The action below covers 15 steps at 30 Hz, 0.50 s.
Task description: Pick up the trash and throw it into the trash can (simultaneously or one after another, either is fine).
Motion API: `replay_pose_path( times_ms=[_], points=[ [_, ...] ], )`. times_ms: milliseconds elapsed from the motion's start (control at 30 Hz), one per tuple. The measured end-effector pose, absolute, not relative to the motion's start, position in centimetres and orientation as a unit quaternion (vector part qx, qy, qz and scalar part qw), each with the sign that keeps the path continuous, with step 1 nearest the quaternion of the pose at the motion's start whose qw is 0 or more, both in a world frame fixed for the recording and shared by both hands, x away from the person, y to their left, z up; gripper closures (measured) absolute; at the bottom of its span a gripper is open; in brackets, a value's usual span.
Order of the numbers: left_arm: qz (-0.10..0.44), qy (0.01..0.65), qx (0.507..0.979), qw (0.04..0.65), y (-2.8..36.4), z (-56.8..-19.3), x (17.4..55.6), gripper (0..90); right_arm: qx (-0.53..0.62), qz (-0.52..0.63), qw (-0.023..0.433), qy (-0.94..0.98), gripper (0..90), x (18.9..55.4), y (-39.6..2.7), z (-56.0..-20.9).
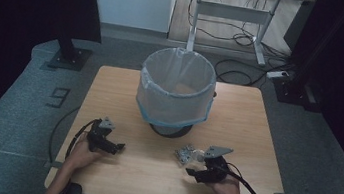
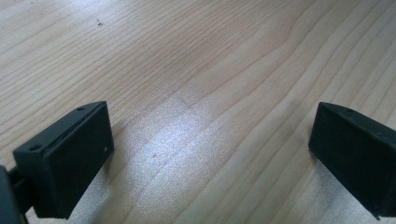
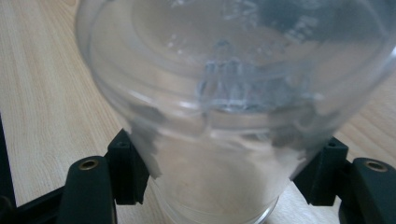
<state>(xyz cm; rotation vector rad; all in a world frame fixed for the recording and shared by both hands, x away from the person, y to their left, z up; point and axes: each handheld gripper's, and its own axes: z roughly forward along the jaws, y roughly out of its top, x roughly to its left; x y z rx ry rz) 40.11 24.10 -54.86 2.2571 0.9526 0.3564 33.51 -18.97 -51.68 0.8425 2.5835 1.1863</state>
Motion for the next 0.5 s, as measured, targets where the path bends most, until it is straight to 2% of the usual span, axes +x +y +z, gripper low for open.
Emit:
replay_pose_path(
  times_ms=[500],
  points=[
    [0.136, 0.364, 0.862, 0.327, 24.1, -54.9, 40.1, 0.0, 0.283, 0.400, 0.089, 0.867, 31.2, 34.7, -19.7, -48.9]
  ],
)
